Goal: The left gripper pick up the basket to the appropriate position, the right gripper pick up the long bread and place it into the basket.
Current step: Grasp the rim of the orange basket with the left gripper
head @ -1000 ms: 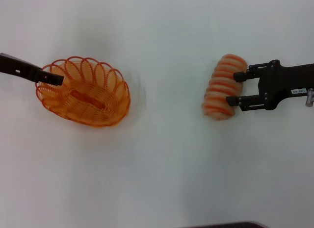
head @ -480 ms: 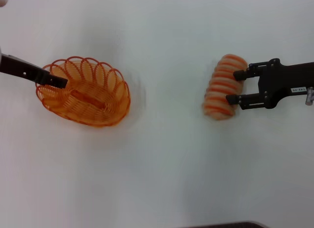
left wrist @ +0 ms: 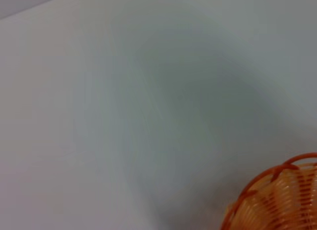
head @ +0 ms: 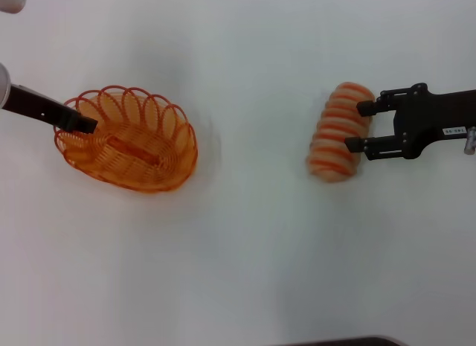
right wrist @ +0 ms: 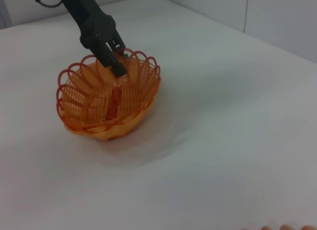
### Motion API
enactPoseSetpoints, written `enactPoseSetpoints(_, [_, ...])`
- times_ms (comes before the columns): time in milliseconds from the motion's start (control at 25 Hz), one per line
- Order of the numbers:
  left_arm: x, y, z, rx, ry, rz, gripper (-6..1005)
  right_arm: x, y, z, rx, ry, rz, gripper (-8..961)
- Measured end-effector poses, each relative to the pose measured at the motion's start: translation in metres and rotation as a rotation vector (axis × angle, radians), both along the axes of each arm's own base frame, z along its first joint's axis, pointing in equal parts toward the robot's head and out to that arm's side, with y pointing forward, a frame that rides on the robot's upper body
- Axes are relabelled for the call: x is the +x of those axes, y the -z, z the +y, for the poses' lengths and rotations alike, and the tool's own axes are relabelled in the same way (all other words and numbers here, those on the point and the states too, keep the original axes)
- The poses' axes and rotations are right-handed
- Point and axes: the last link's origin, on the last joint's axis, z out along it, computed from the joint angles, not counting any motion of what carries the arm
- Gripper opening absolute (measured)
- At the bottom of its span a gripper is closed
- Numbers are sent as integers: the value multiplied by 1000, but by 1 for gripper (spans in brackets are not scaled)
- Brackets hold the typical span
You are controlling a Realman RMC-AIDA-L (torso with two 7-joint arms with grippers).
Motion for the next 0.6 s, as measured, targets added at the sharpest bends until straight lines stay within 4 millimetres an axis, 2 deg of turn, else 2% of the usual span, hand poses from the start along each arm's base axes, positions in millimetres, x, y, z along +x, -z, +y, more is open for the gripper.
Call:
enactPoseSetpoints(240, [5, -1, 3, 6, -10, -16, 442, -1, 0, 1, 4, -1, 0, 716])
enactPoseSetpoints(320, [6, -2, 3, 3, -15, -17, 226, -1, -1, 1, 5, -2, 1, 715])
enactPoseSetpoints(600, [6, -1, 1, -20, -20, -1, 92, -2, -1, 2, 5, -10, 4, 715])
